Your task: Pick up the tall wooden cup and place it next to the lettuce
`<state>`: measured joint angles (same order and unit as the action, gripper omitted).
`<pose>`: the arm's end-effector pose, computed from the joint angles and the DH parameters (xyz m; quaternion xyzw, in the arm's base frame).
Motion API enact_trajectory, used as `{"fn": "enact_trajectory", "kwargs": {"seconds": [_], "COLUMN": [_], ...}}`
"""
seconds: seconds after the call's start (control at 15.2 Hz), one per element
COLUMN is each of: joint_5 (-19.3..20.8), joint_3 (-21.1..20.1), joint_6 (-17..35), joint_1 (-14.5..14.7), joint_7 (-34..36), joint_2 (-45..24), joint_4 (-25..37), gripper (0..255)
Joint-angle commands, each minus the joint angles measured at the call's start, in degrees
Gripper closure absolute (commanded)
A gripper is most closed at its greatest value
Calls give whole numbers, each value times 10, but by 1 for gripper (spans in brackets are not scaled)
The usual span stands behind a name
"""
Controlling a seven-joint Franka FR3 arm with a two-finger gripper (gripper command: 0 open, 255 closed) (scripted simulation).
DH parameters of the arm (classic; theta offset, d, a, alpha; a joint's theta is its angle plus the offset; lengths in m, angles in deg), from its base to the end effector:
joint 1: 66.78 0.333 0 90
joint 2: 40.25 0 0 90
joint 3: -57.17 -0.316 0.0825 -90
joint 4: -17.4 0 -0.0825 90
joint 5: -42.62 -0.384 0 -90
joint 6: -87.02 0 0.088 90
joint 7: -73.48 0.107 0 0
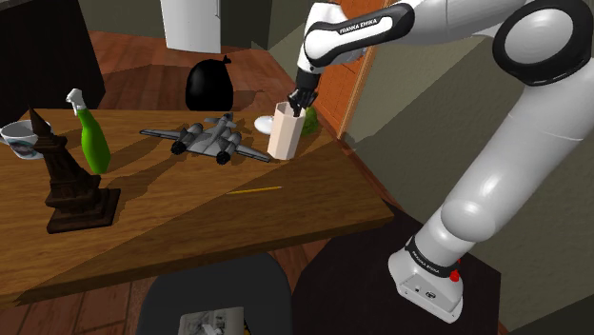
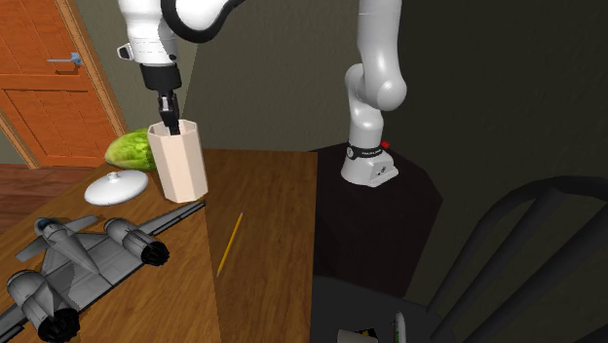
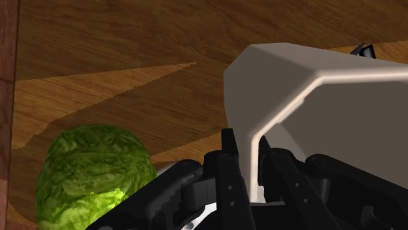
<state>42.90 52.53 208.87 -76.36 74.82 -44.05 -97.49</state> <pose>0.5713 -0.0502 0.4290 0.9982 -0.0537 0.0277 0.0003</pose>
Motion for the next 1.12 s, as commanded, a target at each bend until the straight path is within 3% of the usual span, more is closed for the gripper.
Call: {"fn": "enact_trajectory", "kwargs": {"seconds": [0.0,0.2,0.73,0.79,1.06], "joint_5": [1,2,2,2,2], "joint_3": [0,0,0,0,0], "joint_6": [16,41,41,41,41], "joint_1": [0,0,0,0,0], "joint_7": [1,2,2,2,2], "joint_2": [-6,-16,-16,-17,-17], "joint_4": [-9,-23,-23,-23,-23], "gripper": [255,255,255,0,0]}}
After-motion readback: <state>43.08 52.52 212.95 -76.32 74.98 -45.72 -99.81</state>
